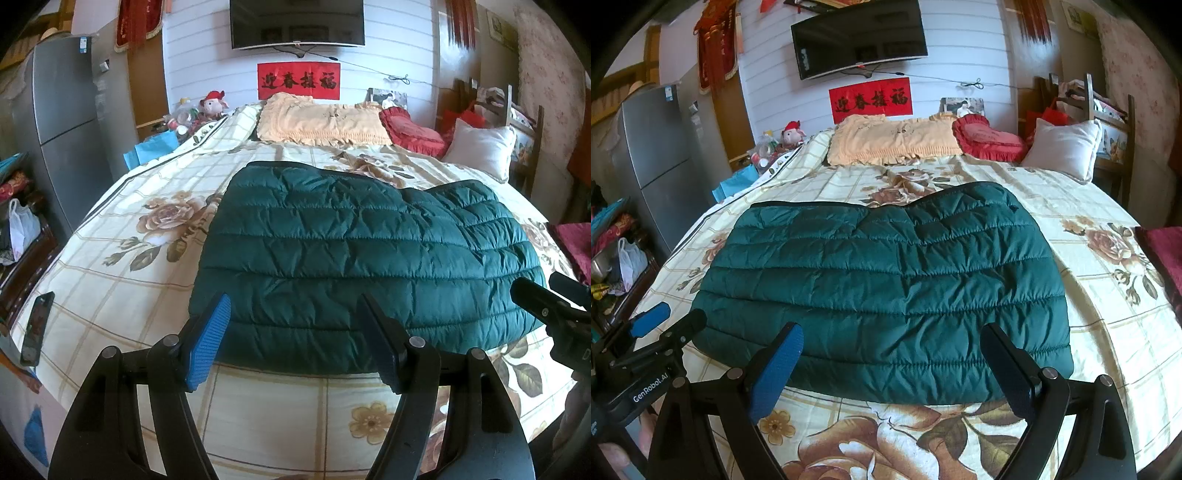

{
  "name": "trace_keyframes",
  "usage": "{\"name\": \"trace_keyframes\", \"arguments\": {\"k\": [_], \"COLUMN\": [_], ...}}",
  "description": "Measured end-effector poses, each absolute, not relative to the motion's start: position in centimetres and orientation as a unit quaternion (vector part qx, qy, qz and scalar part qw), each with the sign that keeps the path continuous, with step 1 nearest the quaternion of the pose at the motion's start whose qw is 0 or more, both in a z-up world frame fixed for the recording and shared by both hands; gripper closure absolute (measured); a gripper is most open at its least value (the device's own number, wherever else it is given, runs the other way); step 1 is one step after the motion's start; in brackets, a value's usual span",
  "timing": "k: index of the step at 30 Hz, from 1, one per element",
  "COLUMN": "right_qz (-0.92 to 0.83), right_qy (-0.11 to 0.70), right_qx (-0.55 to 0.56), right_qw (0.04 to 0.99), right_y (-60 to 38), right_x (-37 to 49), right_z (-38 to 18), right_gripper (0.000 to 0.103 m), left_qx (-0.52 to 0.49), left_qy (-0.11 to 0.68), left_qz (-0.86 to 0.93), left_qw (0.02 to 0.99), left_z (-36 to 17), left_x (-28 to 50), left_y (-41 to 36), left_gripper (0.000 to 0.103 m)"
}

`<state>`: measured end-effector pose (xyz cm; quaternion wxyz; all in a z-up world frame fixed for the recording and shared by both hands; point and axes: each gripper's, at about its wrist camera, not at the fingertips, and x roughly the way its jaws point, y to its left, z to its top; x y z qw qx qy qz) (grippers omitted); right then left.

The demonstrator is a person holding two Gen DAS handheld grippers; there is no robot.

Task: Fold large clothes

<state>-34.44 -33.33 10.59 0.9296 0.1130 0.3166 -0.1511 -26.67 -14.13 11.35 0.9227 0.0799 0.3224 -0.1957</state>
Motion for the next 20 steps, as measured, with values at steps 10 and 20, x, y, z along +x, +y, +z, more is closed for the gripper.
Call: {"name": "trace_keyframes", "arguments": {"k": [10, 20], "right_qz": [-0.151, -0.153], "right_qy": [0.318, 0.322], "right_qx": [0.114, 0.116], "right_qw": [0.929, 0.927], "right_y": [-33.29, -33.56], "right_x": [-34.32, -34.19], "right_z": [10.35, 9.99], "right_gripper": [0.008, 0.008], "left_qx": [0.079, 0.077], "left_qy": [0.323, 0.319], "left_qz": [-0.197, -0.195], "left_qw": [0.922, 0.924], "left_z": [11.35, 10.95], "left_x": [-26.68, -26.25], "left_y": [-14.14, -14.22], "left_gripper": [0.032, 0.032]}}
